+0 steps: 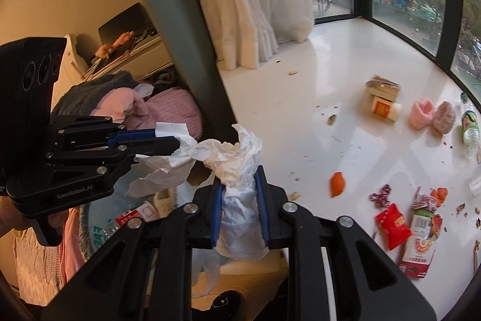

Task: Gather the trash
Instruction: 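Carry both tissues with both grippers over the wastebasket, then open both grippers to drop the tissues into the wastebasket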

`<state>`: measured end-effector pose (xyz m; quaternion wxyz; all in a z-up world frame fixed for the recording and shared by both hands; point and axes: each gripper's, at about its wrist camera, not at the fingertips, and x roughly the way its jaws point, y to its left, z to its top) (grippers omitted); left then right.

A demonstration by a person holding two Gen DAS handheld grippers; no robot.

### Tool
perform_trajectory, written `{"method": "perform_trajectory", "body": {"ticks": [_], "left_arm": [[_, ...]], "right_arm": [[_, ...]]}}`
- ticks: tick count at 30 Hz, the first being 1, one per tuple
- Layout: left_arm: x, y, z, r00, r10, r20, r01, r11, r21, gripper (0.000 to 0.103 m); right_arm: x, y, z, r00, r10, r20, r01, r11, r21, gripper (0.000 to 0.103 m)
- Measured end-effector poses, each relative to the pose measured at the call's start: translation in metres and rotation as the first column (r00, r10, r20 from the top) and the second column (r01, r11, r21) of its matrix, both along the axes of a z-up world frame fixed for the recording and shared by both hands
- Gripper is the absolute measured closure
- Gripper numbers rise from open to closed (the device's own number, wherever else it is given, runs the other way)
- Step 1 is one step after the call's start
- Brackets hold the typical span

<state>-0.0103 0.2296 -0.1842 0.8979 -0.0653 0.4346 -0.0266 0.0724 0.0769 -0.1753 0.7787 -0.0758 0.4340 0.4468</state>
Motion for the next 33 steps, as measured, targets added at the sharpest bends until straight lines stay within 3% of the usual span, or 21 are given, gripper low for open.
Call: {"method": "perform_trajectory", "body": {"ticks": [10, 20, 33], "left_arm": [[-0.059, 0.044, -0.012, 0.99, 0.137, -0.042, -0.138, 0.99, -0.007, 0.093], [-0.099, 0.067, -0.039, 0.973, 0.205, -0.104, -0.207, 0.978, -0.009, 0.093], [-0.114, 0.087, -0.09, 0.949, 0.246, -0.197, -0.247, 0.969, 0.02, 0.093]], "right_arm": [[-0.044, 0.049, -0.012, 0.989, 0.143, -0.031, -0.143, 0.99, -0.013, 0.082], [-0.086, 0.093, -0.036, 0.956, 0.283, -0.072, -0.288, 0.954, -0.084, 0.082], [-0.113, 0.129, -0.08, 0.928, 0.355, -0.109, -0.37, 0.91, -0.187, 0.082]]}}
